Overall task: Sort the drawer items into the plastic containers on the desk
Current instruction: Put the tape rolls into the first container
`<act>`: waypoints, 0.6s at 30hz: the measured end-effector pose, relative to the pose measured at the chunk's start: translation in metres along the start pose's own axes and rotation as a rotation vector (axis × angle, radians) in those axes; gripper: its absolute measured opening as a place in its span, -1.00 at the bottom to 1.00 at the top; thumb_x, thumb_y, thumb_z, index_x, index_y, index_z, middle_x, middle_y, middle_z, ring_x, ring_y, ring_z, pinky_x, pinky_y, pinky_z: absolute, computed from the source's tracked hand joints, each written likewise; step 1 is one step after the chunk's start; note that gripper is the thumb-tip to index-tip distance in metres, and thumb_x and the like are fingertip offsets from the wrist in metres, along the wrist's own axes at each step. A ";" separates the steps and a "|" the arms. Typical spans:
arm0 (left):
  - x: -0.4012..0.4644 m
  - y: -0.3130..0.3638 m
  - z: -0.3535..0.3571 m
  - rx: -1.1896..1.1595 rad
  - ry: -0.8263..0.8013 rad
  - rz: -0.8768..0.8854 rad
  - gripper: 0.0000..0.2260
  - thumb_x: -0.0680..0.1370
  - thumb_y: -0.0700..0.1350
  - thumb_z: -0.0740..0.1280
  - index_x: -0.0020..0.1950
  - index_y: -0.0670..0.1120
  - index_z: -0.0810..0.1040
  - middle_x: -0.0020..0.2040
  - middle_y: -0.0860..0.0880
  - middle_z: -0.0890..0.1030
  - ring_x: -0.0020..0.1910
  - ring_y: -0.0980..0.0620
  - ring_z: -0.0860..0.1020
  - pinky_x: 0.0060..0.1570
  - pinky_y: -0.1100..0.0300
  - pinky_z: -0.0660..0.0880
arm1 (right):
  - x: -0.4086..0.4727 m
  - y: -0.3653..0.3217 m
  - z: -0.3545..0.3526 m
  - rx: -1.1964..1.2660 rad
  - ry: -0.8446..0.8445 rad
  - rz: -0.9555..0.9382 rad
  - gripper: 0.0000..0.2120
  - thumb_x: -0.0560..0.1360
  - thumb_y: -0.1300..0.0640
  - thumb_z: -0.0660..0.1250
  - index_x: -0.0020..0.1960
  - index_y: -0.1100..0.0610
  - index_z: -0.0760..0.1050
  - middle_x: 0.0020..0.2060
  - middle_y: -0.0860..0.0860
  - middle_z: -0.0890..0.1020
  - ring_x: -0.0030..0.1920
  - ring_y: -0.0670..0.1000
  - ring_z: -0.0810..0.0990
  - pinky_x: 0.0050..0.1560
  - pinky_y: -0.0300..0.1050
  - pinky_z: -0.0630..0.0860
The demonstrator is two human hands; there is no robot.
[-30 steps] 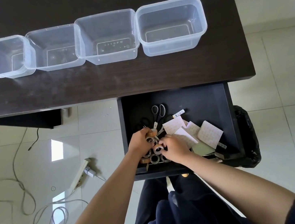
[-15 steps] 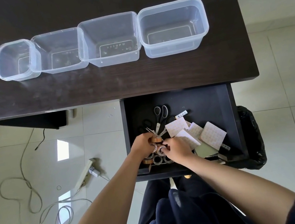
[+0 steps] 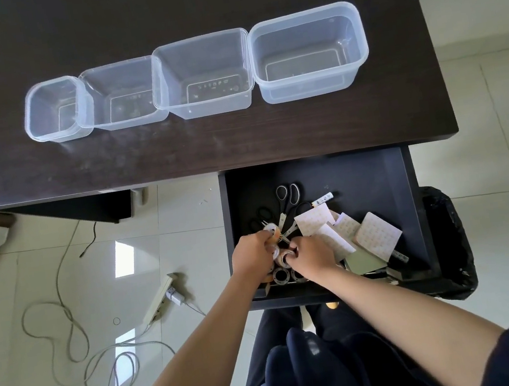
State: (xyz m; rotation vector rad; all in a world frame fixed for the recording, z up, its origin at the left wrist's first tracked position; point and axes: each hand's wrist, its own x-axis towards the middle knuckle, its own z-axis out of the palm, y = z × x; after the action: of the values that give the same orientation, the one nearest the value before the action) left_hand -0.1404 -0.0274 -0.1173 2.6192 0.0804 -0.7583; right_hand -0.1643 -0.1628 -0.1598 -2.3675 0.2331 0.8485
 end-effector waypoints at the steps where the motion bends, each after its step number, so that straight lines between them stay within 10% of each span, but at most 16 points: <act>1: -0.001 0.000 -0.001 0.007 0.013 0.006 -0.72 0.55 -0.18 0.22 0.23 -0.05 0.56 0.01 -0.09 0.62 -0.08 -0.07 0.57 -0.25 0.19 0.45 | 0.000 -0.001 -0.001 0.014 0.006 0.000 -0.91 0.46 0.06 0.27 -0.11 0.06 0.49 -0.30 -0.04 0.52 -0.18 0.04 0.53 -0.24 -0.16 0.37; 18: -0.017 -0.001 -0.053 -0.266 0.216 -0.009 -0.80 0.54 -0.06 0.34 0.14 -0.05 0.61 -0.12 0.00 0.65 -0.18 0.05 0.58 -0.23 0.23 0.53 | -0.021 -0.026 -0.080 0.207 0.208 -0.167 -0.88 0.42 0.16 0.32 -0.23 0.03 0.63 -0.40 -0.04 0.62 -0.35 -0.03 0.58 -0.38 -0.17 0.43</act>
State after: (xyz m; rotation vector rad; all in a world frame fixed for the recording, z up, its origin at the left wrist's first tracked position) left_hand -0.1282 -0.0045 -0.0684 2.4359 0.2385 -0.4314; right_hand -0.1300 -0.1905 -0.0857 -2.2419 0.1939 0.4761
